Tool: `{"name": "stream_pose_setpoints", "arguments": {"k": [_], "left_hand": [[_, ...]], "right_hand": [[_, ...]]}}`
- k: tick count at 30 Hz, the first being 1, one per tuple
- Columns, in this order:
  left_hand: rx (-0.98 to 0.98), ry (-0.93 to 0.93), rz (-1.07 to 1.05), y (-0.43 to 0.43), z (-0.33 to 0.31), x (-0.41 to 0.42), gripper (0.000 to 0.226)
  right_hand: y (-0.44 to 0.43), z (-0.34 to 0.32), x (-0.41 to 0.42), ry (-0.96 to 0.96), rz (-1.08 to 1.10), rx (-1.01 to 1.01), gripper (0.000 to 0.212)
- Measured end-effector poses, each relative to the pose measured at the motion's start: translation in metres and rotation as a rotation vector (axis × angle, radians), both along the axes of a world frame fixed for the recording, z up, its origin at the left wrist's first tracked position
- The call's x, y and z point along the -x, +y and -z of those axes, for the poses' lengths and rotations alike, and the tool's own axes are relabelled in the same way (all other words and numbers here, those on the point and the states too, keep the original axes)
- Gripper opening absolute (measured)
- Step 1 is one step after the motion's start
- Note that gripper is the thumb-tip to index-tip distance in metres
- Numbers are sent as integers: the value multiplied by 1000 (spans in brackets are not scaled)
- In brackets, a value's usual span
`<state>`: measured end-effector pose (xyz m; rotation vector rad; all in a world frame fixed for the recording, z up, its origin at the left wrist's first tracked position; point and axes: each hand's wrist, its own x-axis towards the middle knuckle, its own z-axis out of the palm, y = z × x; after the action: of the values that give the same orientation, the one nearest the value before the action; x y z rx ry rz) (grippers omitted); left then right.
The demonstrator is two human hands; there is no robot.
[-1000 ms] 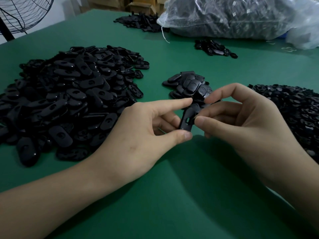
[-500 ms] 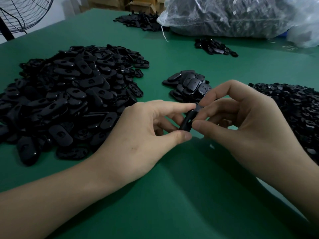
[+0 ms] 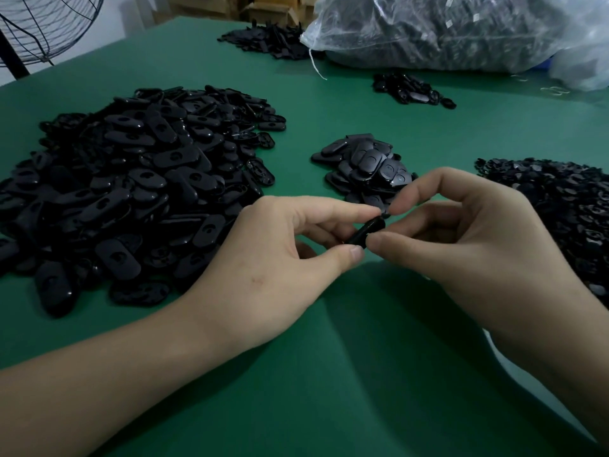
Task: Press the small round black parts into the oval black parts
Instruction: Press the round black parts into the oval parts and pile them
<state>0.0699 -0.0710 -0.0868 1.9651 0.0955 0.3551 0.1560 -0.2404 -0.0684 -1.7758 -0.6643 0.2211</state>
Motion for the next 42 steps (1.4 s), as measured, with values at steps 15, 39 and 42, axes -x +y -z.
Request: {"name": "stream_pose_setpoints", "arguments": {"k": [15, 39, 42], "left_hand": [[-30, -183, -12, 0, -2, 1, 24], [-154, -317, -125, -3, -3, 2, 26], [-205, -348, -131, -3, -4, 3, 29]], "right_hand": [[0, -2, -5, 294, -108, -97, 40], [4, 8, -1, 525, -251, -254, 25], [2, 7, -2, 534, -270, -256, 25]]}}
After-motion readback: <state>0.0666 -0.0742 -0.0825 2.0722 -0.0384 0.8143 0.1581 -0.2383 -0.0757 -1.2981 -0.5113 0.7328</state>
